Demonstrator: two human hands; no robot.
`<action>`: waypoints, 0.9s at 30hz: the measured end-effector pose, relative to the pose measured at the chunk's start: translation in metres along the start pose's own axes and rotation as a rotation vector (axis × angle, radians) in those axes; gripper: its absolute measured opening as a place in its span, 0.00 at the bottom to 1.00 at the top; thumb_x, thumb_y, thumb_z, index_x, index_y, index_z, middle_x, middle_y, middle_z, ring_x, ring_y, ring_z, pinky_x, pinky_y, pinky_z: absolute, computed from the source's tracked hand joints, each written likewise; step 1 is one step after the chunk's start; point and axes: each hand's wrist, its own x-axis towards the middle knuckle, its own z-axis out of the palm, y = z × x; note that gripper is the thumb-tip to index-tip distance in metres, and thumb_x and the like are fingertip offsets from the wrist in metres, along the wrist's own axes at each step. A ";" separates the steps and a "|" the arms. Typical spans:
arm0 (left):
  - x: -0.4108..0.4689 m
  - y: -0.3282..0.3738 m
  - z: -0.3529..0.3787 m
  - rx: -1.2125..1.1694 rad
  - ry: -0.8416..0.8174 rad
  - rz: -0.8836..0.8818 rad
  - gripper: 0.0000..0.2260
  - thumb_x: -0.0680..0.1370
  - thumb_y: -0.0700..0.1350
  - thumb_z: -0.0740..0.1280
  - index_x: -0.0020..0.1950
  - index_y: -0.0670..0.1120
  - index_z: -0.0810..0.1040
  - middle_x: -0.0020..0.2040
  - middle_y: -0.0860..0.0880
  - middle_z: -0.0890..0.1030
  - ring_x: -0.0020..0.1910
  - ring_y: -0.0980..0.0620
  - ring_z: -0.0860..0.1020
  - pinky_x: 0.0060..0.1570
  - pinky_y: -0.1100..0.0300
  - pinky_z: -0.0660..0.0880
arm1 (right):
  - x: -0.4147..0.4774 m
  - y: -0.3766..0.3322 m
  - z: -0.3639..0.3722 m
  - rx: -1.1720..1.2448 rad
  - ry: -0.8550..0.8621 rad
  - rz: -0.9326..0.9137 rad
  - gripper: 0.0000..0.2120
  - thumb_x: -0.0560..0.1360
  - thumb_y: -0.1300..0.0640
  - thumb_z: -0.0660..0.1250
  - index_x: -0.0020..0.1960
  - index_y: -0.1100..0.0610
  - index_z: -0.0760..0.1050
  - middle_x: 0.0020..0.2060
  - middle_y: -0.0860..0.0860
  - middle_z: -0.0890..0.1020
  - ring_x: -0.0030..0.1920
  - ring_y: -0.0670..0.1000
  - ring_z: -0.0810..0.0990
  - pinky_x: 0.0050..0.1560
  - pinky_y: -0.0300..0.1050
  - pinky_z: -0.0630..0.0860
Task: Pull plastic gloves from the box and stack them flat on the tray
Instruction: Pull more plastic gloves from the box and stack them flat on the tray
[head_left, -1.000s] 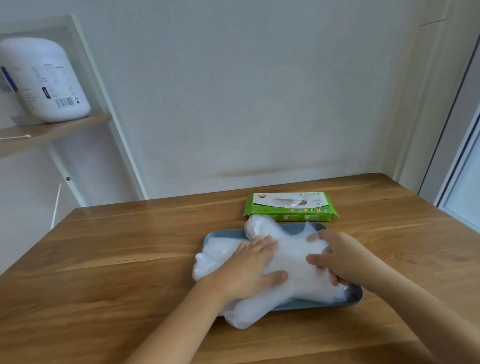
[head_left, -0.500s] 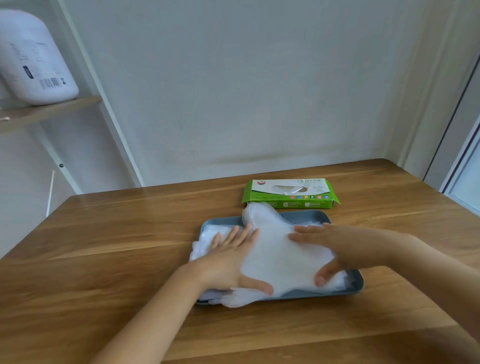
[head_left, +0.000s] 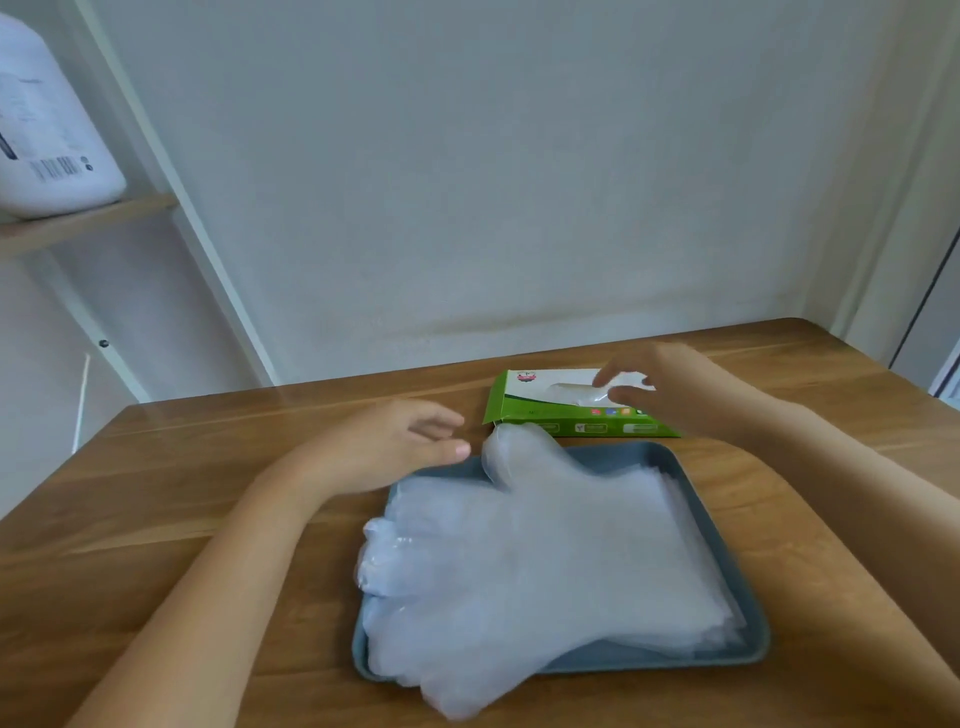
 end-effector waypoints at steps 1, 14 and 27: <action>0.012 0.001 -0.001 -0.045 0.026 0.019 0.15 0.75 0.54 0.69 0.61 0.57 0.77 0.59 0.57 0.80 0.57 0.62 0.78 0.66 0.58 0.71 | 0.011 0.004 0.006 0.001 -0.002 0.015 0.09 0.79 0.54 0.64 0.56 0.48 0.79 0.53 0.47 0.78 0.48 0.47 0.74 0.44 0.39 0.65; 0.131 0.012 0.029 0.049 0.020 0.104 0.24 0.77 0.53 0.68 0.73 0.56 0.67 0.72 0.55 0.70 0.71 0.56 0.67 0.66 0.64 0.63 | 0.055 0.012 0.044 0.059 -0.114 0.040 0.10 0.76 0.53 0.67 0.55 0.53 0.83 0.66 0.53 0.71 0.69 0.53 0.61 0.64 0.40 0.57; 0.145 0.010 0.041 0.080 -0.107 0.088 0.30 0.77 0.55 0.67 0.77 0.56 0.61 0.73 0.55 0.64 0.71 0.59 0.62 0.64 0.69 0.57 | 0.055 0.027 0.042 0.234 -0.100 0.023 0.07 0.72 0.54 0.72 0.39 0.47 0.76 0.55 0.45 0.70 0.58 0.46 0.65 0.57 0.41 0.63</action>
